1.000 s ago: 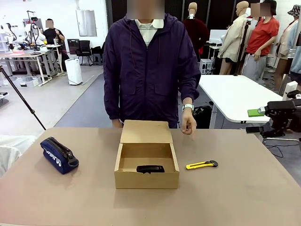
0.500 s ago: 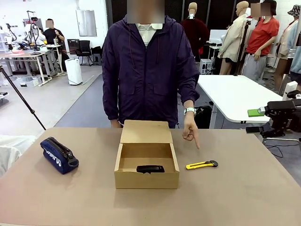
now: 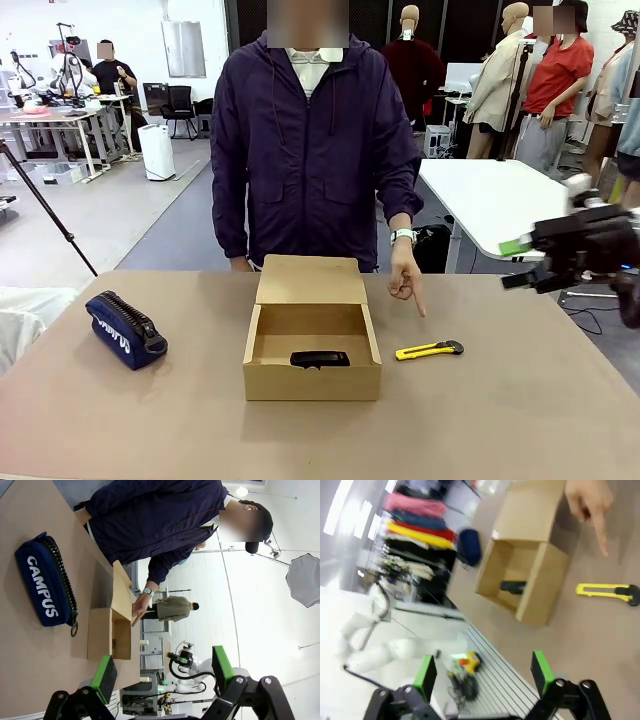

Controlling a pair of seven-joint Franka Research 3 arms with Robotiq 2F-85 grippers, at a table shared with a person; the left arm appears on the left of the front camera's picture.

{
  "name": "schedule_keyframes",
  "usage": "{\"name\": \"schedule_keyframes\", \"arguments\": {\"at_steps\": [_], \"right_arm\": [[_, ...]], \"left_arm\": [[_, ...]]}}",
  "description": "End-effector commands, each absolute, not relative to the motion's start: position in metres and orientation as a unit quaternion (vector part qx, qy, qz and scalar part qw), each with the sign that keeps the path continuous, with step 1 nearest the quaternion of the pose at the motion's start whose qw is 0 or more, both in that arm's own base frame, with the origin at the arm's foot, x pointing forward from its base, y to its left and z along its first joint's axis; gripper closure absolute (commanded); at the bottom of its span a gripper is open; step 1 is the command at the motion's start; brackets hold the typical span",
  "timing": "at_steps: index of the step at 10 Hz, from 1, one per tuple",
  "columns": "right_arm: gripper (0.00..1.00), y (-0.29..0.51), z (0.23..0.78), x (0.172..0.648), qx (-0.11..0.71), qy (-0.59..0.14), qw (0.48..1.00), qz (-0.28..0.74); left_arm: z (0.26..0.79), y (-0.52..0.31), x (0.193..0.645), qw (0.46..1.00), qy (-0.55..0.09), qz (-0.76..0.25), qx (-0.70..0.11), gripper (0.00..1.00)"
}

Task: Pack the items into the box.
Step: Pick up the item specified by the human and place it in the Mailer Box.

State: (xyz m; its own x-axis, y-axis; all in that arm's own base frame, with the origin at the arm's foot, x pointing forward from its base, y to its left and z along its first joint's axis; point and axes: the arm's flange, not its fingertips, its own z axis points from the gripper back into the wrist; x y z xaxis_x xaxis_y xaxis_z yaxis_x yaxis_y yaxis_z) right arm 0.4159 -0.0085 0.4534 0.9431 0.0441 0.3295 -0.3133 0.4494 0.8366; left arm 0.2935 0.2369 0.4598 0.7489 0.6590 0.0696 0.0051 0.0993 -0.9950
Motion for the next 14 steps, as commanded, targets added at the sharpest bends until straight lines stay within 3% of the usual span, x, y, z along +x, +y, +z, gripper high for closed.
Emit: {"name": "schedule_keyframes", "arguments": {"at_steps": [1,2,3,5,6,8,10,11,13,14], "right_arm": [[0.0,0.046,0.459,0.481,0.315,0.041,0.935,0.159],[0.0,0.071,0.453,0.493,0.172,0.07,0.975,0.122],[0.0,0.098,0.444,0.501,0.083,0.077,0.986,0.121],[0.0,0.124,0.425,0.504,-0.023,0.049,0.993,0.103],[0.0,0.125,0.426,0.498,-0.025,0.014,0.996,0.09],[0.0,0.128,0.417,0.501,0.097,-0.004,0.989,0.108],[0.0,0.128,0.417,0.501,0.097,-0.004,0.989,0.108],[0.0,0.123,0.418,0.498,0.057,0.004,0.993,0.106],[0.0,0.127,0.411,0.512,0.066,-0.021,0.965,0.253],[0.0,0.127,0.407,0.519,0.094,0.0,0.889,0.448]], "left_arm": [[0.463,0.236,0.292,0.689,-0.265,0.233,-0.633,0.0],[0.463,0.236,0.292,0.689,-0.265,0.233,-0.633,0.0],[0.463,0.236,0.292,0.689,-0.265,0.233,-0.633,0.0],[0.463,0.236,0.292,0.689,-0.265,0.233,-0.633,0.0],[0.463,0.236,0.292,0.689,-0.265,0.233,-0.633,0.0],[0.463,0.236,0.292,0.689,-0.265,0.233,-0.633,0.0],[0.463,0.236,0.292,0.689,-0.265,0.233,-0.633,0.0],[0.463,0.236,0.292,0.689,-0.265,0.233,-0.633,0.0],[0.463,0.236,0.292,0.689,-0.265,0.233,-0.633,0.0],[0.463,0.236,0.292,0.689,-0.265,0.233,-0.633,0.0]]}}
